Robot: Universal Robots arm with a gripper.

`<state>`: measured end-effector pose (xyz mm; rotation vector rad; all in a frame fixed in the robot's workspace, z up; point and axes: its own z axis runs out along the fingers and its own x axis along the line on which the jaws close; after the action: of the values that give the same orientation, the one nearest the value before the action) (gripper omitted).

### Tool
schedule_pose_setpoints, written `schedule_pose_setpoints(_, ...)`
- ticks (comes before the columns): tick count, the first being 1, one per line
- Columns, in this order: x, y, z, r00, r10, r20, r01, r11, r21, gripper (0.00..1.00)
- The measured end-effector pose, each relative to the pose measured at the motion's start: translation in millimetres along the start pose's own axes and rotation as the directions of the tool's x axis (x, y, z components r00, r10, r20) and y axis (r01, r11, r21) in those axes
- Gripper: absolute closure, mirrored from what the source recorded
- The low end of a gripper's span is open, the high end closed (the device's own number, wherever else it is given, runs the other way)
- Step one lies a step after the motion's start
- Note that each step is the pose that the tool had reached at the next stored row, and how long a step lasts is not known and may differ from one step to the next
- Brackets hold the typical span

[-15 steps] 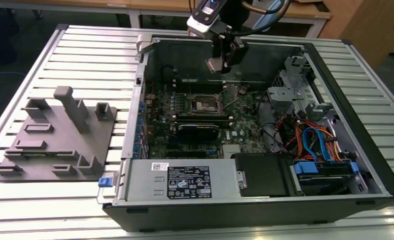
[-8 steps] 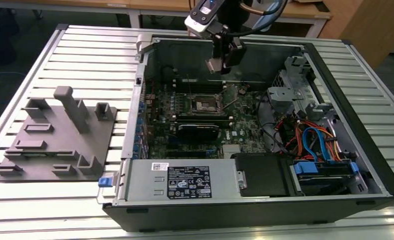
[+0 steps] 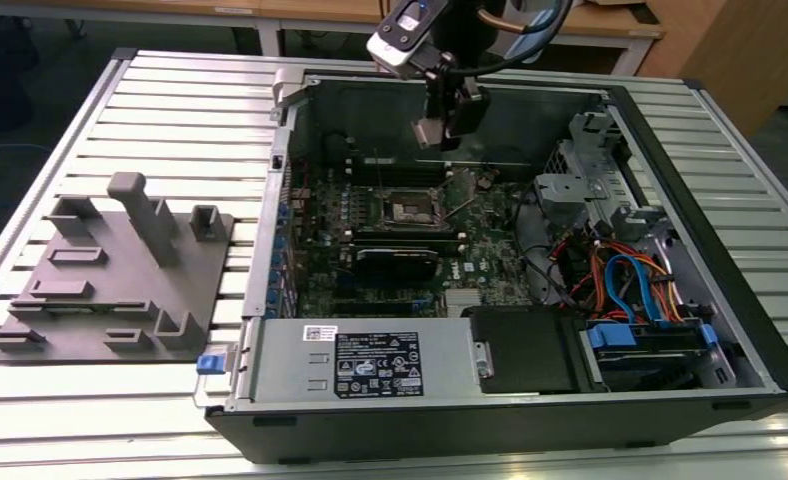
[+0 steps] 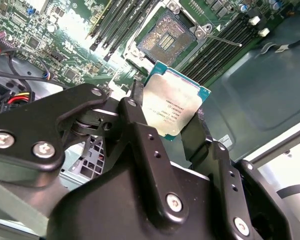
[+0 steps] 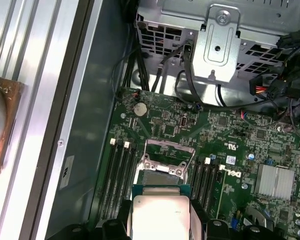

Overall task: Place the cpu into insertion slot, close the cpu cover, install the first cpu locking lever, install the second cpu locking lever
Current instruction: 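Place the cpu into insertion slot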

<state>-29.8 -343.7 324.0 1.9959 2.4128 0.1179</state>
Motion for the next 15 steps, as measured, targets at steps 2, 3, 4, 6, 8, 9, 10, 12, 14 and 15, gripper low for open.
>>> schedule_pose_setpoints(2, 0.0, 0.0, 0.6, 1.0, 0.006, 0.0004, -0.006, 1.0, -0.0002, 0.46)
schedule_pose_setpoints(3, 0.0, -0.1, 0.7, 1.0, 0.009, 0.0006, -0.009, 1.0, -0.0003, 0.46)
schedule_pose_setpoints(4, 0.0, -0.1, 0.9, 0.9999, 0.012, 0.0009, -0.012, 0.9999, -0.0004, 0.46)
schedule_pose_setpoints(6, -0.1, -0.1, 1.2, 0.9998, 0.017, 0.0012, -0.017, 0.9998, -0.0007, 0.46)
schedule_pose_setpoints(8, -0.1, -0.1, 1.4, 0.9998, 0.022, 0.0014, -0.022, 0.9998, -0.0008, 0.46)
schedule_pose_setpoints(9, -0.1, -0.1, 1.4, 0.9997, 0.023, 0.0015, -0.023, 0.9997, -0.001, 0.46)
schedule_pose_setpoints(10, -0.1, -0.1, 1.5, 0.9997, 0.024, 0.0015, -0.024, 0.9997, -0.0011, 0.46)
schedule_pose_setpoints(12, -0.1, -0.1, 1.5, 0.9997, 0.025, 0.0016, -0.025, 0.9997, -0.0011, 0.46)
schedule_pose_setpoints(14, -0.1, -0.1, 1.5, 0.9997, 0.025, 0.0016, -0.025, 0.9997, -0.0011, 0.46)
schedule_pose_setpoints(15, -0.1, -0.1, 1.5, 0.9997, 0.025, 0.0016, -0.025, 0.9997, -0.0011, 0.46)
